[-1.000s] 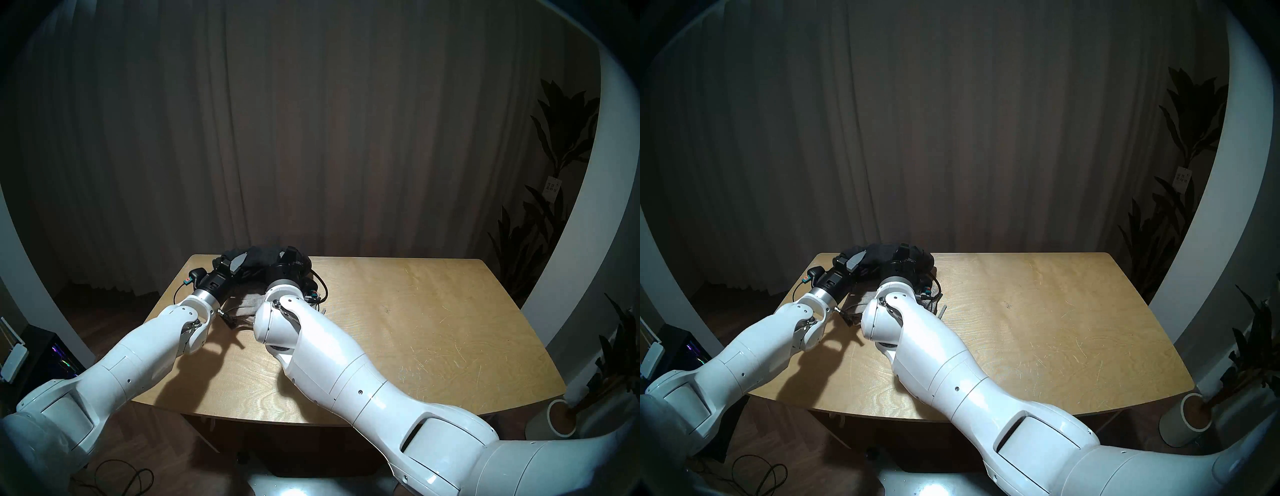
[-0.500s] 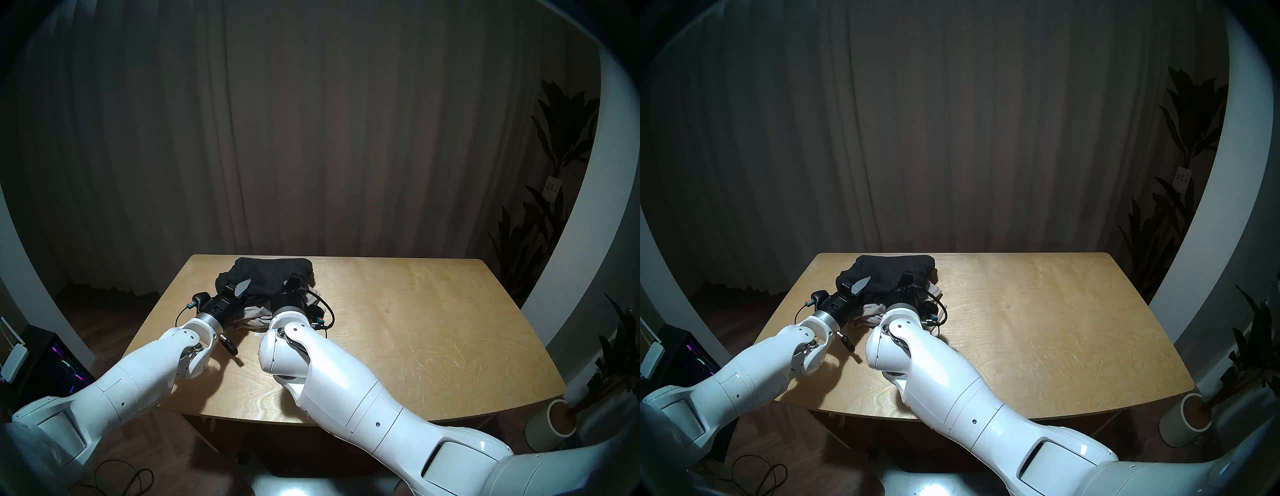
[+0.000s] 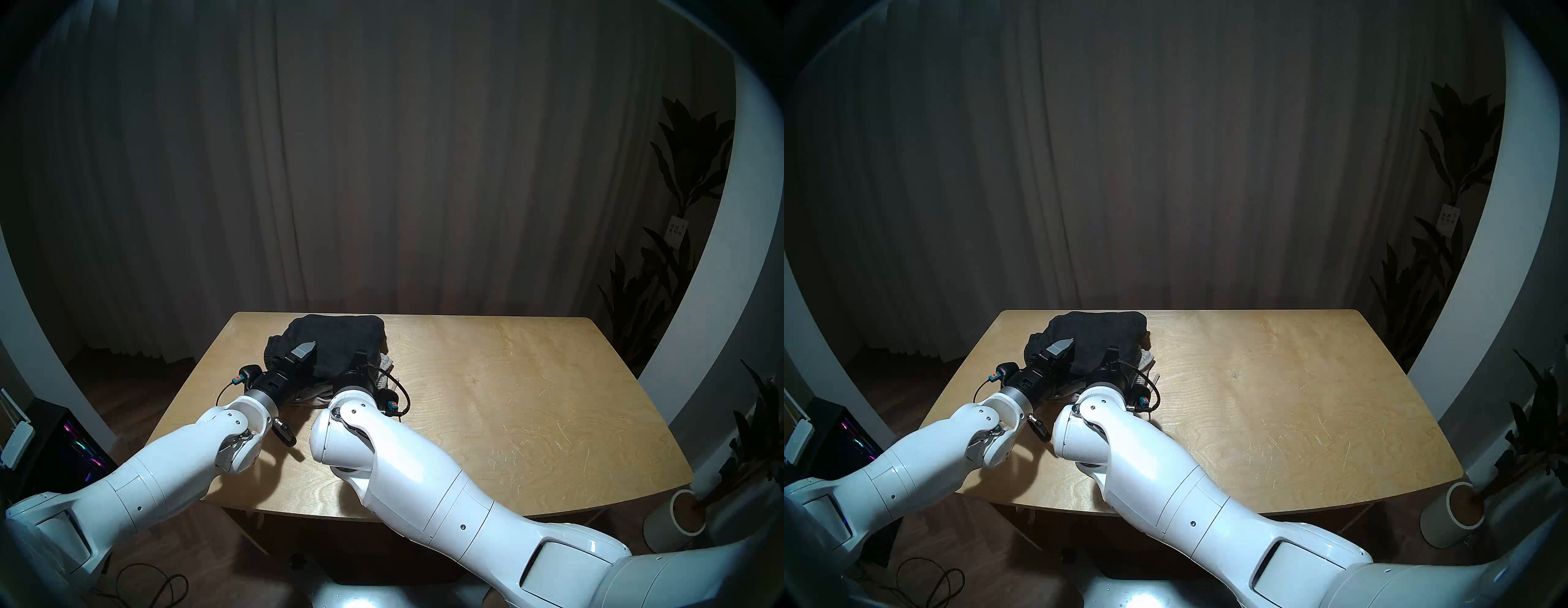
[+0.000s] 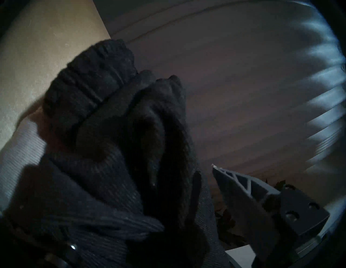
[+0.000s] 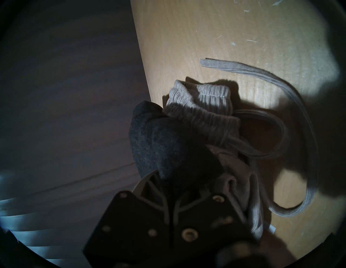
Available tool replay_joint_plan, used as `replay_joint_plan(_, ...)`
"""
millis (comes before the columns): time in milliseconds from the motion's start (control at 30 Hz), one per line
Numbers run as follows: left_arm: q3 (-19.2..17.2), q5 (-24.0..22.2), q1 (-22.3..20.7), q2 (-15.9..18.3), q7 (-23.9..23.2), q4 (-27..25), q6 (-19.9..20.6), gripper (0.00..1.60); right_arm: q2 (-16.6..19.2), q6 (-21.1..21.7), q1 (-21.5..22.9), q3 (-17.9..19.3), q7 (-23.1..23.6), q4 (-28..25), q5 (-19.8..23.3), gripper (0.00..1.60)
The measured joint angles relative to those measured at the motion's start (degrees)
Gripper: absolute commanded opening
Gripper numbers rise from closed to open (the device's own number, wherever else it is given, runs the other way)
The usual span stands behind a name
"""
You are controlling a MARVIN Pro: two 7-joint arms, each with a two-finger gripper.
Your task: Fold pants twice and stack them
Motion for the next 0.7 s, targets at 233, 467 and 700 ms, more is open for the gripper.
replay_joint_plan(233, -0.3, -0.6, 2.0, 1.9, 3.4, -4.3, -2.2, 1.60, 1.5, -1.1, -0.1, -0.7, -3.1, -3.1, 0.0, 1.60)
replay_joint_plan(467, -0.6, -1.6, 4.1, 3.9, 5.1, -8.4, -3.9, 1.60, 3.5, -2.2, -0.5, -1.2, -5.5, -6.6, 0.0, 1.60)
replay_joint_plan(700, -0.9, -1.8, 6.0, 5.7, 5.5, -12.1, -6.0, 1.60, 5.9, -3.3, -1.9, -2.2, -8.2, -11.5, -0.2, 1.60)
